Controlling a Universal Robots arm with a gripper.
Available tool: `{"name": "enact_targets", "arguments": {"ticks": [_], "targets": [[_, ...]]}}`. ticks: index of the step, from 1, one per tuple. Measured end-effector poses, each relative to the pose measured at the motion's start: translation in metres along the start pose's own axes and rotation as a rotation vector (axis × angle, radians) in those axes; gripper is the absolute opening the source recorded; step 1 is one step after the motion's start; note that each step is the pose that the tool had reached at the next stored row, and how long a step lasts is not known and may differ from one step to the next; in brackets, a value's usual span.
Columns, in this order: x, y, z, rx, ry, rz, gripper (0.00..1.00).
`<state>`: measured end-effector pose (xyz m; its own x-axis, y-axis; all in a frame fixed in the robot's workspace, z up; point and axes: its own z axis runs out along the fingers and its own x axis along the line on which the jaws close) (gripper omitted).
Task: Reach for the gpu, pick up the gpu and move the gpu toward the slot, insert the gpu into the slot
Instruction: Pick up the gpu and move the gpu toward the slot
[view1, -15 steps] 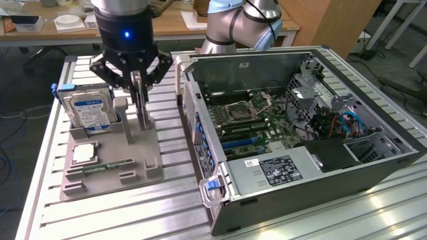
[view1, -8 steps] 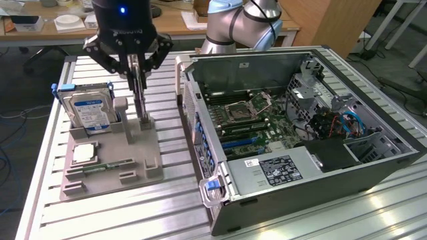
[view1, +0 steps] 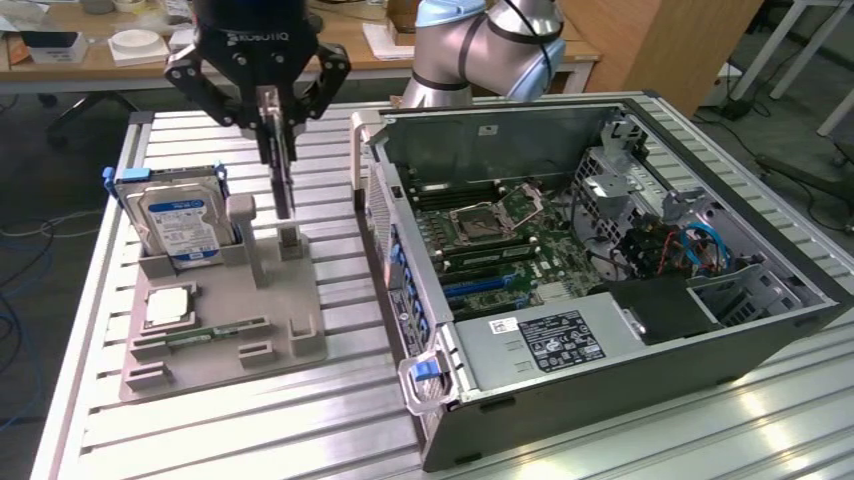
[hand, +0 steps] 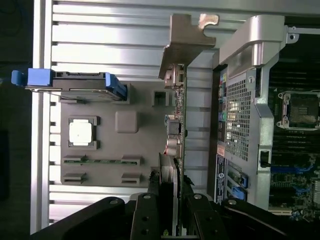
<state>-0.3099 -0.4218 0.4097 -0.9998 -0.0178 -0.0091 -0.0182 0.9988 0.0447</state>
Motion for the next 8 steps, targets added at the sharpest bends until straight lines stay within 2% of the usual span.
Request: {"name": "enact_targets", "arguments": {"ticks": [8], "targets": [[-0.032,-0.0006,0.0007,0.0,0.0,0.0,0.27]]}}
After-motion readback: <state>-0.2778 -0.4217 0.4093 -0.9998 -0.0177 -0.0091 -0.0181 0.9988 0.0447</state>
